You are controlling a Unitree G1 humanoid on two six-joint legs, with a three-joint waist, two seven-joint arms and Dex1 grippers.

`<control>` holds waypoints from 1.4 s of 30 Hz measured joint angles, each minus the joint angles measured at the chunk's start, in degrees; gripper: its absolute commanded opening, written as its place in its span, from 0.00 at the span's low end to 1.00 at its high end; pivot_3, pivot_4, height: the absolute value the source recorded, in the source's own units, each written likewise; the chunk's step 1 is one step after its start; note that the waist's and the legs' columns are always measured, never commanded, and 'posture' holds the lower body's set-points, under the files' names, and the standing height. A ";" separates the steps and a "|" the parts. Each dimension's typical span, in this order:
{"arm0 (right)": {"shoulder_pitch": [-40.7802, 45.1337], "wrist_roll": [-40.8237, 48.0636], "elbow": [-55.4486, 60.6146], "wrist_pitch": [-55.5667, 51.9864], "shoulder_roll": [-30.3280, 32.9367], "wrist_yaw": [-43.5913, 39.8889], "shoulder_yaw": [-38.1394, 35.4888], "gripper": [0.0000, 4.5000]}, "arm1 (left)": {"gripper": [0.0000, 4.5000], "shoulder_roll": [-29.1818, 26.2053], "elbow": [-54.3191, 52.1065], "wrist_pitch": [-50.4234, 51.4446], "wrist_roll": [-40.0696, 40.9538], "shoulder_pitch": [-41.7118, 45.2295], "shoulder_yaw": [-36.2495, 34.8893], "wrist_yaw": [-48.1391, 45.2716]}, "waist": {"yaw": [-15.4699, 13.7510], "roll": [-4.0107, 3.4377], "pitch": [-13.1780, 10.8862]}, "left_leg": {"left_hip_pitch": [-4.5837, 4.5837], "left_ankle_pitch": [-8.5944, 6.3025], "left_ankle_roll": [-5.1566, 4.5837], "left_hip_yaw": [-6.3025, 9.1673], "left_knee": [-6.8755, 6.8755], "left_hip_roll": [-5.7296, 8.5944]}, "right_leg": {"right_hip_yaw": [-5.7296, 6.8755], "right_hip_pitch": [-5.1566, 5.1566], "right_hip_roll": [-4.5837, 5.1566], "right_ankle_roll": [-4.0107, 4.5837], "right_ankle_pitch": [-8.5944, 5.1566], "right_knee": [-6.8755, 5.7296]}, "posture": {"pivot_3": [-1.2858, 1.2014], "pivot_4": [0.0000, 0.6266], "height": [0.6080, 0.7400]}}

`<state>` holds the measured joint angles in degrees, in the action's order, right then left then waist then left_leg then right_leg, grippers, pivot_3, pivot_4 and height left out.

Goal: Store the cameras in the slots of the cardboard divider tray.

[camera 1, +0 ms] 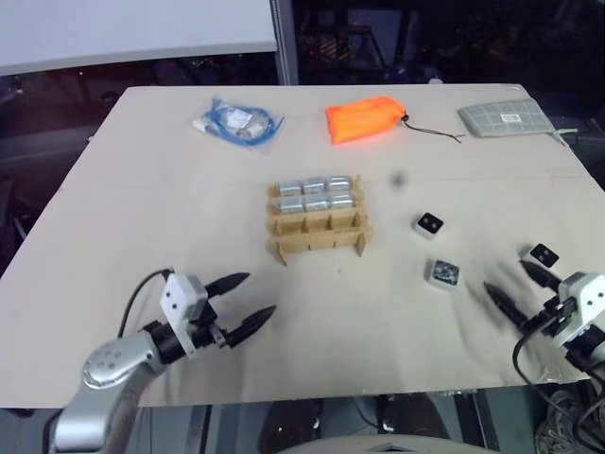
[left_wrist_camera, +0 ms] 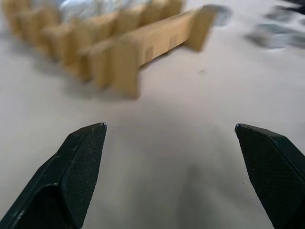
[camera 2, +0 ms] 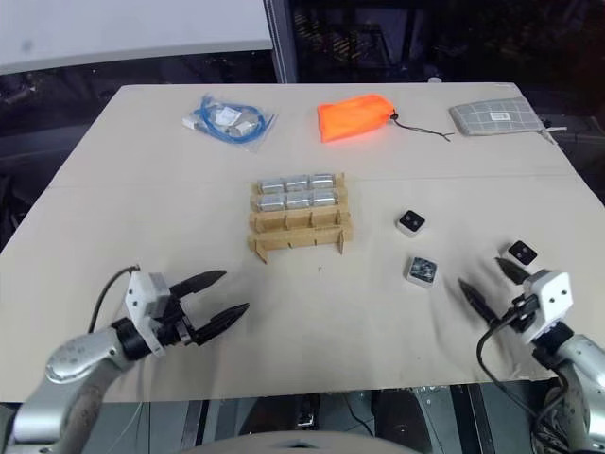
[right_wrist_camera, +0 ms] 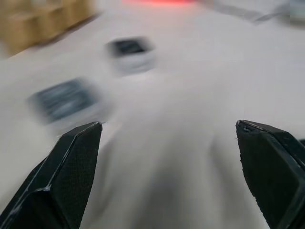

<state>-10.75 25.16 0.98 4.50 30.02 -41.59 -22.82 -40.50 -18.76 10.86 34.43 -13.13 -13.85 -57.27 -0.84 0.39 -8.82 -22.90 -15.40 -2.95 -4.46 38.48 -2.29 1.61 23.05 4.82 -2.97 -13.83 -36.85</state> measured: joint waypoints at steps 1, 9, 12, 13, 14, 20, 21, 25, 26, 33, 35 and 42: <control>0.71 -0.49 -0.35 0.21 0.00 1.37 -0.50 0.99 | 1.00 -1.44 -0.74 0.60 0.96 1.37 -0.46 -1.22 | 0.01 -0.01 0.01 | 0.00 0.00 0.00 -0.01 0.00 0.01 | -0.01 -0.01 0.00 0.00 0.00 0.00 | 0.52 0.24 1.00; 1.52 -3.45 -3.44 -5.41 0.96 7.41 -1.06 0.99 | 1.00 -11.26 -3.31 8.03 8.33 13.60 -1.41 -8.72 | 0.19 -0.01 -0.03 | 0.00 0.01 0.02 -0.04 -0.01 0.05 | -0.06 -0.02 -0.12 -0.17 0.09 0.01 | 0.52 0.24 1.00; 2.51 -3.51 -3.94 -8.44 1.74 8.69 -1.17 0.99 | 1.00 -14.62 -3.84 10.79 10.79 17.60 -2.25 -10.72 | 0.35 -0.03 -0.03 | 0.03 0.01 0.02 -0.07 -0.01 0.06 | -0.11 -0.02 -0.16 -0.17 0.09 0.01 | 0.52 0.24 1.00; 3.26 -3.60 -4.44 -9.00 1.76 9.21 -1.17 0.99 | 1.00 -15.19 -4.20 11.37 11.11 18.28 -2.42 -11.20 | 0.50 -0.04 -0.04 | 0.03 0.01 0.02 -0.09 -0.01 0.06 | -0.13 -0.02 -0.17 -0.17 0.08 0.01 | 0.52 0.24 1.00; 4.33 -3.70 -5.19 -9.64 1.85 9.88 -1.20 0.99 | 1.00 -15.94 -4.66 11.91 11.44 18.84 -2.46 -11.83 | 0.68 -0.04 -0.05 | 0.03 0.01 0.02 -0.11 -0.01 0.07 | -0.16 -0.02 -0.18 -0.18 0.09 0.01 | 0.52 0.24 1.00; 7.20 -3.54 -7.68 -12.49 3.04 10.27 -1.56 0.99 | 1.00 -17.56 -5.63 14.06 11.85 18.98 -2.51 -13.60 | 1.21 -0.04 -0.06 | 0.03 0.02 0.03 -0.11 -0.02 0.06 | -0.17 -0.01 -0.21 -0.23 0.12 0.01 | 0.52 0.24 1.00; 7.56 -3.36 -8.03 -12.97 3.07 9.67 -1.56 0.99 | 1.00 -17.58 -5.88 14.32 11.85 18.88 -2.57 -13.59 | 1.25 -0.04 -0.06 | 0.03 0.02 0.03 -0.11 -0.02 0.06 | -0.17 -0.01 -0.21 -0.23 0.12 0.02 | 0.52 0.24 1.00; 8.24 -3.05 -9.09 -13.19 3.13 8.02 -1.56 0.99 | 1.00 -17.66 -7.31 15.35 11.84 18.40 -3.09 -13.34 | 1.37 -0.04 -0.07 | 0.03 0.01 0.03 -0.12 -0.02 0.06 | -0.20 -0.01 -0.21 -0.24 0.12 0.02 | 0.52 0.24 1.00; 8.41 -2.97 -9.17 -13.18 3.19 7.73 -1.56 0.99 | 1.00 -17.66 -7.50 15.42 11.82 18.38 -3.23 -13.21 | 1.41 -0.04 -0.07 | 0.03 0.02 0.03 -0.13 -0.03 0.06 | -0.21 -0.01 -0.21 -0.24 0.12 0.02 | 0.52 0.24 1.00; 9.49 -3.41 -11.08 -12.71 3.79 5.76 -1.55 0.51 | 1.00 -17.25 -8.01 15.20 9.90 15.90 -3.66 -12.85 | 1.46 -0.03 -0.08 | 0.05 0.02 0.03 -0.16 -0.03 0.05 | -0.24 -0.01 -0.22 -0.24 0.12 0.02 | 0.52 0.24 1.00; 9.72 -3.62 -11.17 -12.46 3.85 5.17 -1.54 0.37 | 1.00 -16.52 -8.19 15.21 10.14 15.89 -3.66 -12.63 | 1.49 -0.03 -0.08 | 0.06 0.02 0.03 -0.16 -0.03 0.05 | -0.26 -0.01 -0.22 -0.24 0.12 0.02 | 0.52 0.24 1.00; 9.80 -3.93 -11.29 -11.92 4.02 3.72 -1.54 0.37 | 1.00 -16.35 -8.28 15.13 10.28 14.92 -4.31 -12.86 | 1.48 -0.03 -0.08 | 0.06 0.02 0.03 -0.18 -0.03 0.05 | -0.26 0.00 -0.23 -0.24 0.12 0.02 | 0.52 0.24 1.00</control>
<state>-0.95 21.23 -10.32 -7.42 34.04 -37.87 -24.36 -56.85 -27.04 25.98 44.71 1.79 -18.16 -70.13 0.64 0.36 -8.90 -22.84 -15.38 -2.92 -4.64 38.45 -2.24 1.35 23.04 4.59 -3.21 -13.71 -36.84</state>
